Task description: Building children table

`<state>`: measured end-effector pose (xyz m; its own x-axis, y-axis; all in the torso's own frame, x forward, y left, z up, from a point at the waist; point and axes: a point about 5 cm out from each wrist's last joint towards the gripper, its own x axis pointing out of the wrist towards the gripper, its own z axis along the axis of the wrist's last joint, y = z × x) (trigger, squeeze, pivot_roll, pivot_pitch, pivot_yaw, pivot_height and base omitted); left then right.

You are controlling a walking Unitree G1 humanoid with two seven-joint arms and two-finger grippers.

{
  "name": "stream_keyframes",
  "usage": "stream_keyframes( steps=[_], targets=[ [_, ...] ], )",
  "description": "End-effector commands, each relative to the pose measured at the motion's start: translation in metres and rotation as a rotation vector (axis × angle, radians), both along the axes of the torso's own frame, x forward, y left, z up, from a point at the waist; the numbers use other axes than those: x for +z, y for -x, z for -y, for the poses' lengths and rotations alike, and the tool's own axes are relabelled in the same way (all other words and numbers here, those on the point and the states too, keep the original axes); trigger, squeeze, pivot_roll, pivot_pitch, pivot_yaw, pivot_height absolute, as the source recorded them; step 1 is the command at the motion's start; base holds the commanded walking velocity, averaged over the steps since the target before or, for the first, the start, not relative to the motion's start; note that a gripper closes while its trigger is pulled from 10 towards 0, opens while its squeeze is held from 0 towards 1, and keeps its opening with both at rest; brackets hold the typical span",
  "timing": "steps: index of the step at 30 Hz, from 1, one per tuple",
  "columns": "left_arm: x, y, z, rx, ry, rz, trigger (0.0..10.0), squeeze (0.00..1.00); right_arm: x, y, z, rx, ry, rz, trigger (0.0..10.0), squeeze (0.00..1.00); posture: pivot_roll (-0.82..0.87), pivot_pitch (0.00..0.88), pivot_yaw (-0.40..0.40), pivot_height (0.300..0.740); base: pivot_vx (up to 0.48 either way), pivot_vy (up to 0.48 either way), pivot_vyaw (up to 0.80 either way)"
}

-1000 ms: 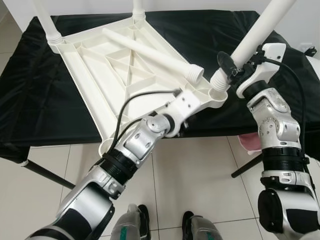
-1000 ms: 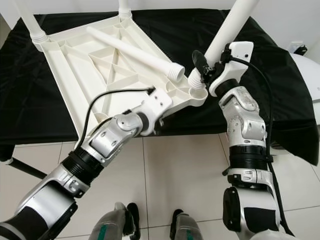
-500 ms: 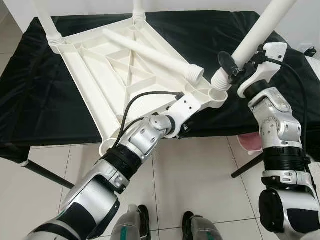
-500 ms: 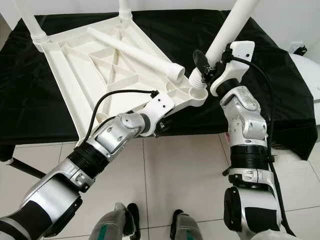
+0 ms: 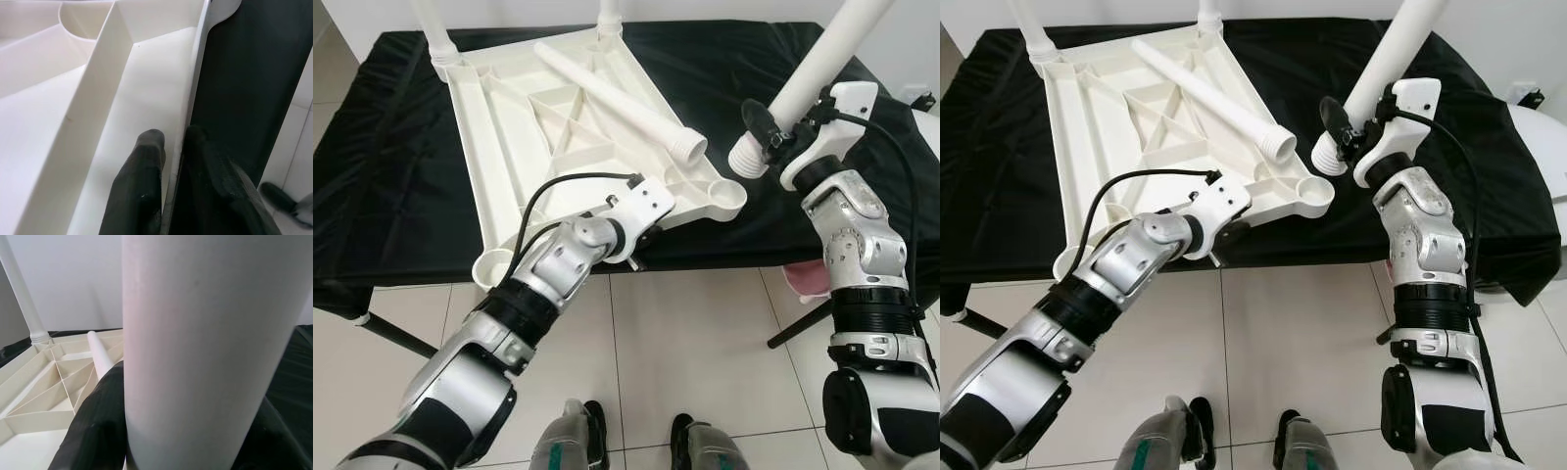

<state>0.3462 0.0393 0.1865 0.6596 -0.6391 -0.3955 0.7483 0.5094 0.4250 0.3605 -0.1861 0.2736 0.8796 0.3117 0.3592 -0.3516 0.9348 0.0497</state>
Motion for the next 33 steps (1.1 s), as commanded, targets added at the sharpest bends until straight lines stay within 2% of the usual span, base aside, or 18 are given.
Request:
stream_keyframes(
  steps=[1,5,14,17,20,27,28,33],
  targets=[
    [-0.008,0.007,0.003,-0.07,-0.031,-0.048,10.0,0.0,0.005,0.0,0.0,0.005,0.005,0.013,10.0,0.0,-0.11,0.191,0.04,0.74,0.0,0.0,0.0],
    [-0.01,0.013,-0.007,-0.08,-0.049,-0.061,10.0,0.0,0.005,0.0,0.0,0.011,0.008,0.014,10.0,0.0,-0.11,0.191,0.039,0.74,0.0,0.0,0.0],
    [0.0,0.024,-0.03,-0.059,-0.035,-0.049,10.0,0.0,0.006,0.0,-0.001,0.028,0.021,0.015,10.0,0.0,-0.11,0.194,0.031,0.74,0.0,0.0,0.0],
    [0.001,0.024,-0.033,-0.05,-0.032,-0.048,10.0,0.0,0.006,-0.001,-0.001,0.03,0.022,0.015,10.0,0.0,-0.11,0.193,0.029,0.74,0.0,0.0,0.0],
    [0.002,0.024,-0.047,0.003,0.005,-0.063,10.0,0.0,0.007,-0.001,-0.004,0.045,0.029,0.02,10.0,0.0,-0.11,0.193,0.026,0.74,0.0,0.0,0.0],
    [0.003,0.025,-0.065,0.058,0.031,-0.074,10.0,0.0,0.008,-0.001,-0.004,0.053,0.038,0.022,10.0,0.0,-0.11,0.187,0.019,0.74,0.0,0.0,0.0],
    [0.003,0.025,-0.067,0.063,0.042,-0.085,10.0,1.0,0.008,-0.001,-0.004,0.056,0.039,0.022,10.0,0.0,-0.11,0.187,0.017,0.74,0.0,0.0,0.0],
    [0.005,0.026,-0.069,0.063,0.037,-0.08,10.0,1.0,0.009,-0.002,-0.005,0.065,0.042,0.024,10.0,0.0,-0.1,0.184,0.014,0.74,0.0,0.0,0.0]
  ],
)
